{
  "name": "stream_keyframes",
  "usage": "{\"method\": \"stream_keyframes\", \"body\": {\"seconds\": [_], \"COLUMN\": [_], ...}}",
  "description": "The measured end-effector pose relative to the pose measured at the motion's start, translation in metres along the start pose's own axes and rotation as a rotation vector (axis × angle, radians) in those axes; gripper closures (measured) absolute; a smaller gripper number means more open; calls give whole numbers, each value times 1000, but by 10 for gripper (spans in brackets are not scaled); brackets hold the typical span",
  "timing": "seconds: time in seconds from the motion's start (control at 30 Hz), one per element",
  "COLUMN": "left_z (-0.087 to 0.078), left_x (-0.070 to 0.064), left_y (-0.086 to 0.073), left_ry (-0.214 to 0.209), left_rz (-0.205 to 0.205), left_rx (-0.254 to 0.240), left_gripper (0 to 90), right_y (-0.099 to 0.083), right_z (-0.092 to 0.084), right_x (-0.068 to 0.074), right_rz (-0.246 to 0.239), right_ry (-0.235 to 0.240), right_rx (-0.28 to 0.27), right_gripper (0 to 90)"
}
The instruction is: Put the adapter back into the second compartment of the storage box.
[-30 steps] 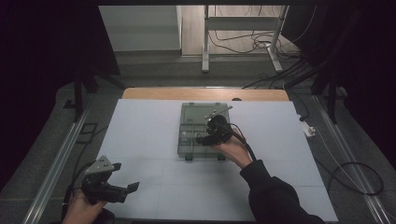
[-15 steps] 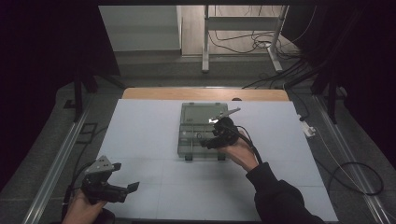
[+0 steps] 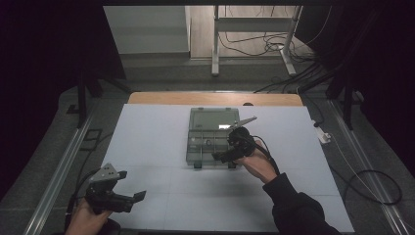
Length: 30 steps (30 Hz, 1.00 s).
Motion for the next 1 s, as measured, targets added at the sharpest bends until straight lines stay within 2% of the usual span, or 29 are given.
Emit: {"method": "stream_keyframes", "body": {"seconds": [0.3,0.57,0.8,1.0], "left_z": [0,0,0,0], "left_x": [0,0,0,0], "left_y": [0,0,0,0], "left_ry": [0,0,1,0], "left_rz": [0,0,1,-1], "left_rx": [0,0,0,0], "left_gripper": [25,25,25,25], "right_y": [-8,-16,-24,-29], "right_z": [-8,-18,-26,-33], "right_x": [5,7,9,11], "right_rz": [3,-5,-5,-15], "right_ry": [5,-11,-15,-36], "right_rx": [-3,-19,-20,-23], "right_gripper": [36,1,0,0]}}
Point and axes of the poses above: each handheld gripper's, and its own axes: z roughly forward along the jaws, y roughly out of its top, x roughly to its left, the point moved 9 cm from there along z, roughly forward along the jaws, and after that the axes turned 15 degrees about y, right-handed, at the moved point
